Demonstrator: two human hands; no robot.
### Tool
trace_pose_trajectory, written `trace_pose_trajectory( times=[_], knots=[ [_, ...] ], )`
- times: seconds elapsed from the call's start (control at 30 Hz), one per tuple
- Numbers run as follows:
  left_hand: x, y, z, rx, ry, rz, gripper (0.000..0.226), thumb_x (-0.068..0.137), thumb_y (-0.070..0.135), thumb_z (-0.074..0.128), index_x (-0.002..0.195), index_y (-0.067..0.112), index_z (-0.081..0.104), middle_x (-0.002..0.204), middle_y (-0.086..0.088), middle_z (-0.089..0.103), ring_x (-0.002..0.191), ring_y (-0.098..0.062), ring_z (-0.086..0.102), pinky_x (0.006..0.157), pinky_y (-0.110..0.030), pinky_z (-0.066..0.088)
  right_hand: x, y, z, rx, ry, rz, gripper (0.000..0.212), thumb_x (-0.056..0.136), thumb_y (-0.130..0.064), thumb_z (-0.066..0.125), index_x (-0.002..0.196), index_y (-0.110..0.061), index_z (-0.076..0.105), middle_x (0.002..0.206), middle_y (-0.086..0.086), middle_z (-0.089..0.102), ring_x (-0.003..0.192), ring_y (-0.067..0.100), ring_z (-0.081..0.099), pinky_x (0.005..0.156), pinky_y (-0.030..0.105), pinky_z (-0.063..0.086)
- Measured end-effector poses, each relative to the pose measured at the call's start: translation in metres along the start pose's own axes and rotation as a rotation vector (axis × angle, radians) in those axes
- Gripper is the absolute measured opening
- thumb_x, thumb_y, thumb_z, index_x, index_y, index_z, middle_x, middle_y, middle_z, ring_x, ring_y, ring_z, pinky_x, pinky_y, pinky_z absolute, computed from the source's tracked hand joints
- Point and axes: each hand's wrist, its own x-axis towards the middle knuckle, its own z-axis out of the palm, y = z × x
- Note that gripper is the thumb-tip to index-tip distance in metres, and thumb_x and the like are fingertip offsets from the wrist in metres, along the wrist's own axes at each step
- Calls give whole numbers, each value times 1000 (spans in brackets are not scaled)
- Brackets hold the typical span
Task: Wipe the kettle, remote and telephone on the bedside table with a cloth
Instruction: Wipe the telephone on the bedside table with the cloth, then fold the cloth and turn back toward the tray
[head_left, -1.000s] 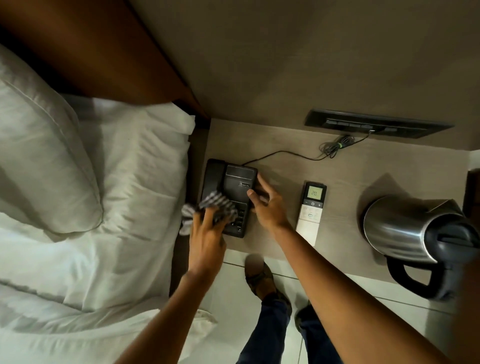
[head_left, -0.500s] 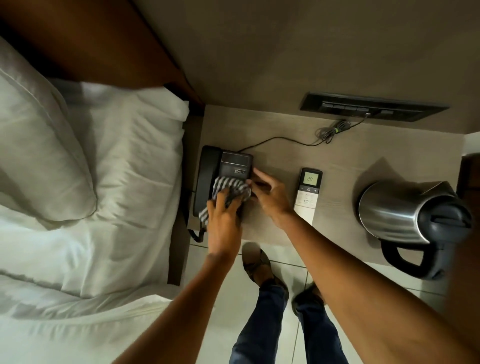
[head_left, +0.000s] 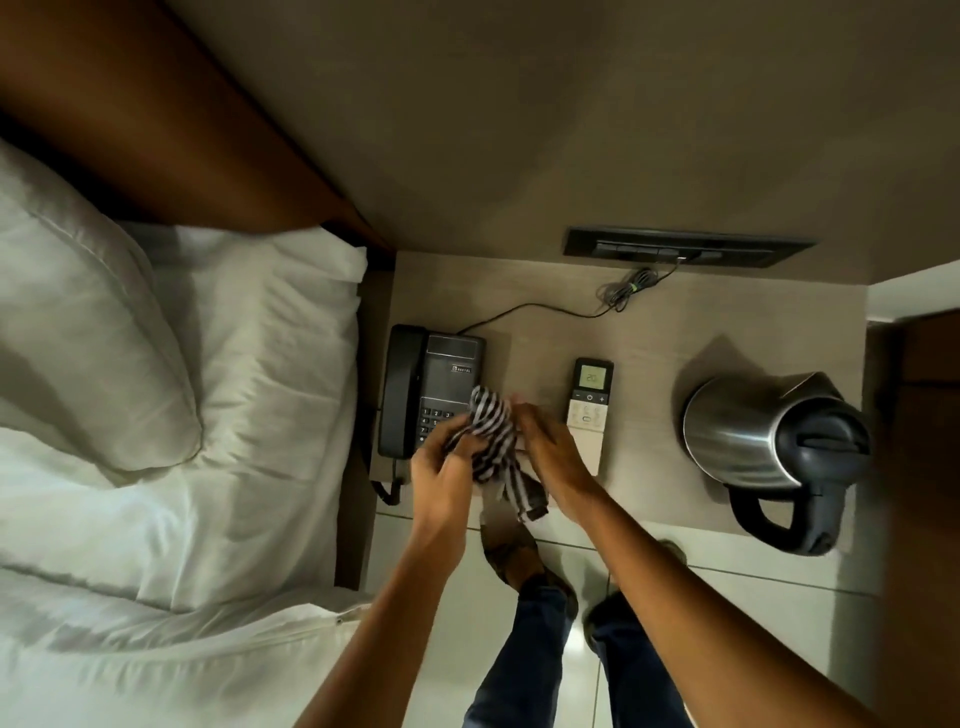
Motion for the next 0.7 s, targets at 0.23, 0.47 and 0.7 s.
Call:
trace_pose_trajectory(
  times=[0.23,0.47,0.7],
  knots=[
    [2,32,74,101,-160,192,33,97,17,68,109,47,71,109,25,74,103,1,72,75,-19,62,-28,-39,-47,270,116,-49,54,98,-64,62,137,-27,69,129,3,78,121,22,74,109,50,57],
    [-29,61,148,465,-162,520,36,101,32,66,136,26,60,120,13,70,111,-4,71,83,-20,63,-82,-86,-118,385,254,-305,38,97,-48,75,131,-36,64,118,-13,81,108,8,78,88,30,66],
    [-113,67,276,562,-301,657,42,107,58,42,117,26,67,102,17,76,99,3,71,77,-15,57,-159,-105,-248,735,308,-390,28,99,-30,75,127,-27,71,123,4,81,115,24,78,99,45,63]
  ],
)
